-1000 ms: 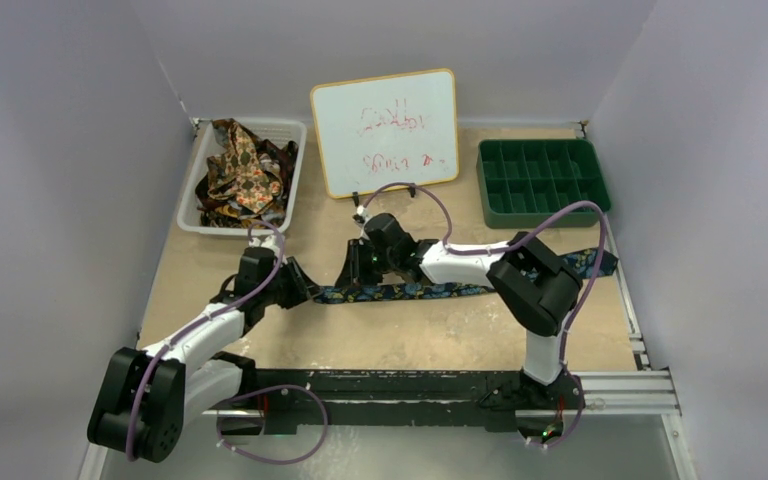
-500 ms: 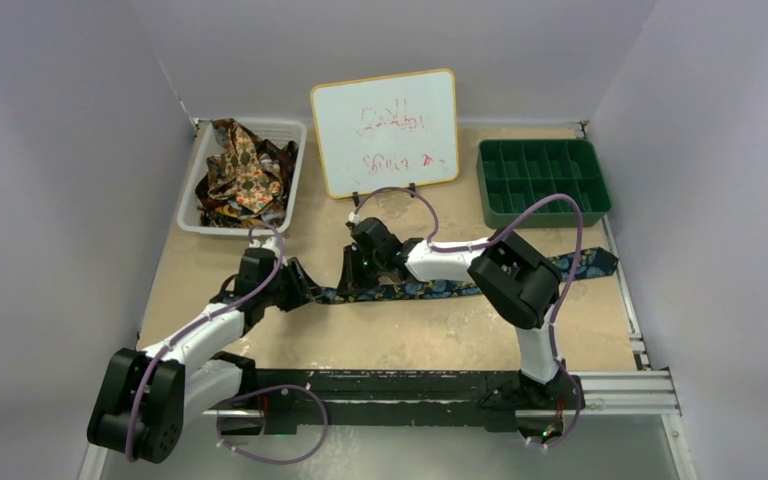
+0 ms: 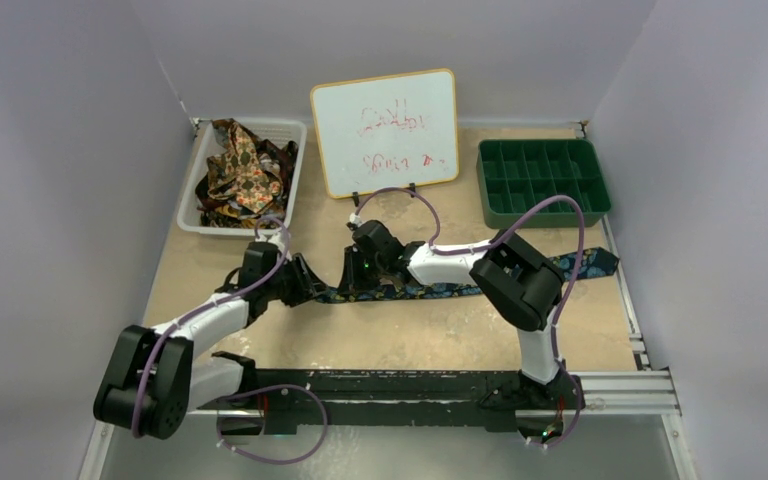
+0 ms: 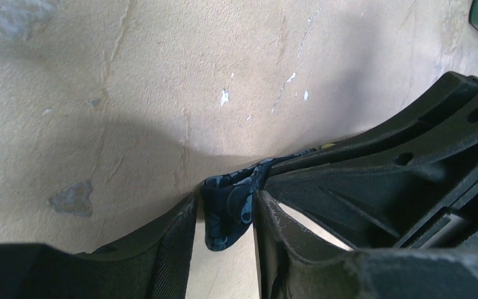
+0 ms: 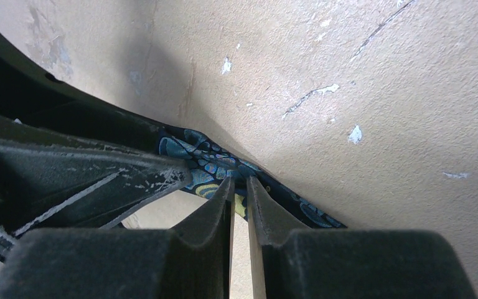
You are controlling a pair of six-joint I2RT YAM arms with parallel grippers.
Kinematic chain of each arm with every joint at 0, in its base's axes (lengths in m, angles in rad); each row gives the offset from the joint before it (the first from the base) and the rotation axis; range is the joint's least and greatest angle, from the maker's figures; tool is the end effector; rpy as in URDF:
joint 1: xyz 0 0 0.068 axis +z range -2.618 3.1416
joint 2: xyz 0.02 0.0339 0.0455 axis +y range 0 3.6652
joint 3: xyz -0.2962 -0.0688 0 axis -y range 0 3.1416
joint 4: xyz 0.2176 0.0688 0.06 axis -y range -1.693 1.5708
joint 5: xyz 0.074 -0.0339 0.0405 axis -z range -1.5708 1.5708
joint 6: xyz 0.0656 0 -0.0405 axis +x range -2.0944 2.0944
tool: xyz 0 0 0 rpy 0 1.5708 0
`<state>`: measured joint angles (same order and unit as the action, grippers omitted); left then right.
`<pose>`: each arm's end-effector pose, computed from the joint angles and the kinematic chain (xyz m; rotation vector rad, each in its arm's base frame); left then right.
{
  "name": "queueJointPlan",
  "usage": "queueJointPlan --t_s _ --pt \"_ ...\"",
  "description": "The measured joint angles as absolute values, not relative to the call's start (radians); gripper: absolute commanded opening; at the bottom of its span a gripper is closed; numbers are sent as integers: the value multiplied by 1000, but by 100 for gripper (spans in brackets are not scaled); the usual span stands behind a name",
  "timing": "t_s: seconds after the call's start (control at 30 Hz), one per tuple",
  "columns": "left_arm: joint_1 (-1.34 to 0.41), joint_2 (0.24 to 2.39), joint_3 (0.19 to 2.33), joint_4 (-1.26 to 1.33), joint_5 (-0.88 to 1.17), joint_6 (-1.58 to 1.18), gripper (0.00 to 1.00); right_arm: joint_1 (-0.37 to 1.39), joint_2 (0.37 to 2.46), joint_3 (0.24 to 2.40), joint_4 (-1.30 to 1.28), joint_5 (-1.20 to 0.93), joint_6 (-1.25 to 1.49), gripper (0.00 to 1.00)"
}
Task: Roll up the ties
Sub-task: Roll the tie at the center of the board.
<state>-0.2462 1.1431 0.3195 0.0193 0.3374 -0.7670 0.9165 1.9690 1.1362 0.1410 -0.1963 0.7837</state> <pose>0.1725 -0.0657 0.1663 -0.4765 2.4535 -0.8591 0.2529 0.3507 0.1777 -0.2814 2.4872 1.0457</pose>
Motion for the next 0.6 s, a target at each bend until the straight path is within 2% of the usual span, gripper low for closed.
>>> queueJointPlan --t_s 0.43,0.6 --pt "-226 1186 307 81 415 -796 39 916 1968 1129 153 -201 782 16" --pt "-218 1185 301 86 421 -809 34 916 1968 1127 156 -204 783 16"
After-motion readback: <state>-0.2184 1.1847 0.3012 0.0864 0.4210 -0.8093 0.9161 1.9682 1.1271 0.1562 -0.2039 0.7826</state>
